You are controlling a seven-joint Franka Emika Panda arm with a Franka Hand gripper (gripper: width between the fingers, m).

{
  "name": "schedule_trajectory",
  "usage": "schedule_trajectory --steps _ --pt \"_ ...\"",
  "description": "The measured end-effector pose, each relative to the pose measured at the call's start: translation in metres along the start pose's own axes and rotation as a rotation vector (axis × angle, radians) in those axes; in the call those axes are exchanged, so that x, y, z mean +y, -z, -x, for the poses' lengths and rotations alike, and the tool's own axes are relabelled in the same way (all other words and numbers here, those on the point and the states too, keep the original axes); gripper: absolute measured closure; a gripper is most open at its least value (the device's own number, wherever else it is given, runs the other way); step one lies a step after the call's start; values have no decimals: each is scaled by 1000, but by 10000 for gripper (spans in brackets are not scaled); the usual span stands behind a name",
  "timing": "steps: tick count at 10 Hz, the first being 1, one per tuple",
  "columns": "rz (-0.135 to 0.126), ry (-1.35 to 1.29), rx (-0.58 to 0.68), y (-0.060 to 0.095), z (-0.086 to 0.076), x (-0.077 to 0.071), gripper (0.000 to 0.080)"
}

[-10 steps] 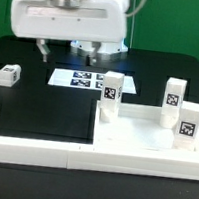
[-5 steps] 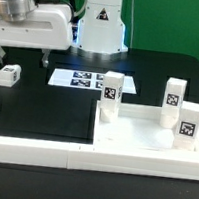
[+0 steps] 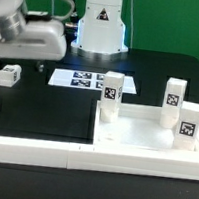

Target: Assemble square table

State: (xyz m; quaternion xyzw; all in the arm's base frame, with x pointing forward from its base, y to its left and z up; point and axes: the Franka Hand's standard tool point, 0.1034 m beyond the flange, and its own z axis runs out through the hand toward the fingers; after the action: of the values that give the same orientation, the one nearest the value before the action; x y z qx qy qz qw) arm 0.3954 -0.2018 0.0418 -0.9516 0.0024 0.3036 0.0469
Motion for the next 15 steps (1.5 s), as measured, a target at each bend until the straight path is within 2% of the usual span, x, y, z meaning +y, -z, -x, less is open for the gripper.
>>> schedule_trajectory --steps 1,2,3,6,8,9,10,12,14,15 --pt "15 1 -90 -5 8 14 150" --pt "22 -6 -150 -9 9 19 150" --pt "18 -6 -187 -10 7 16 150" --pt "19 -7 -197 -11 7 17 150" --pt "16 -30 -237 -30 11 19 150" --pt "9 -49 -256 -39 13 15 150" --pt "-12 -95 -290 -46 18 12 150" --pt "-18 -116 -312 -50 20 14 150" --pt "-19 -117 -313 -50 21 14 180" --pt "-19 -117 -313 -50 21 14 372"
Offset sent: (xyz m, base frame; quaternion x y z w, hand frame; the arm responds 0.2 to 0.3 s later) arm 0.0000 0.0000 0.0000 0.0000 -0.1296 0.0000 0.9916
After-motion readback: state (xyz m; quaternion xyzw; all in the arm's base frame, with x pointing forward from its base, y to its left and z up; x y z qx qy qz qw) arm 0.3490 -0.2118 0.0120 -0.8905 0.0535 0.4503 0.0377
